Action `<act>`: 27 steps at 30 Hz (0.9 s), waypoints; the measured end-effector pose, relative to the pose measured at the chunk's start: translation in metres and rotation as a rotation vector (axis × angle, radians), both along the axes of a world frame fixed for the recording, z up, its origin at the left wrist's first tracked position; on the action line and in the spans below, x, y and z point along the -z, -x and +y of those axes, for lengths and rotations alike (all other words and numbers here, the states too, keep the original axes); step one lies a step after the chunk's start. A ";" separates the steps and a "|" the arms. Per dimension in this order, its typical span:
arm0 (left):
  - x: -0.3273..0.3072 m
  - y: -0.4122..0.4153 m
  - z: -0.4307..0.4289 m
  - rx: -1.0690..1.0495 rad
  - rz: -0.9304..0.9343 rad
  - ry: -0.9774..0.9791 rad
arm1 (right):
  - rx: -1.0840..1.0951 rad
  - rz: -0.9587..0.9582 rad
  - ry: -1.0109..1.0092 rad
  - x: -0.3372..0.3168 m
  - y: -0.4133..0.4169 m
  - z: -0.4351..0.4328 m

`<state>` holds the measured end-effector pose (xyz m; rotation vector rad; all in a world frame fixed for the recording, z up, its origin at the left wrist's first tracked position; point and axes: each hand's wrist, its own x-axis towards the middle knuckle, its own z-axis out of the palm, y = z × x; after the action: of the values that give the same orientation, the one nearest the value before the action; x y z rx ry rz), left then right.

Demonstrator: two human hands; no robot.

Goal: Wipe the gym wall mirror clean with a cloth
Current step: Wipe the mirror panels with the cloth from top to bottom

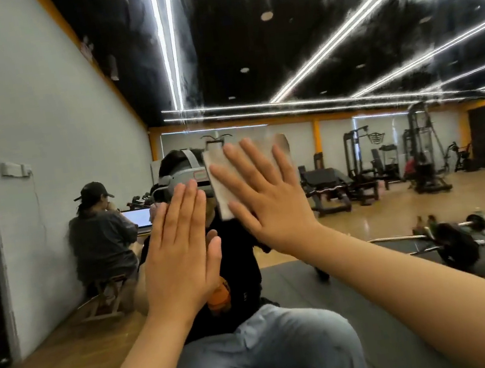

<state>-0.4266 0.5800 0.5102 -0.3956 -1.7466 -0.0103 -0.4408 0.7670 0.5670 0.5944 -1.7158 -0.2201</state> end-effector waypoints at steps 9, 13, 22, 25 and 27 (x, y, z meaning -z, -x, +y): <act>0.000 -0.002 0.001 -0.067 -0.030 0.017 | 0.006 -0.017 -0.158 0.081 -0.004 0.026; 0.002 -0.008 0.002 0.014 -0.023 -0.033 | 0.047 -0.036 -0.124 0.082 -0.001 0.045; 0.072 -0.014 0.025 0.053 -0.052 -0.058 | 0.152 -0.157 0.324 0.119 -0.002 0.188; 0.085 -0.005 0.021 -0.062 -0.061 -0.029 | 0.142 -0.165 0.467 0.128 -0.001 0.174; 0.086 -0.003 0.021 -0.093 -0.073 -0.013 | 0.116 -0.175 0.584 0.130 -0.001 0.148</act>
<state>-0.4239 0.6011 0.4242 -0.3071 -1.8346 0.0311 -0.4401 0.9154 0.4374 0.0833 -1.8713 0.2572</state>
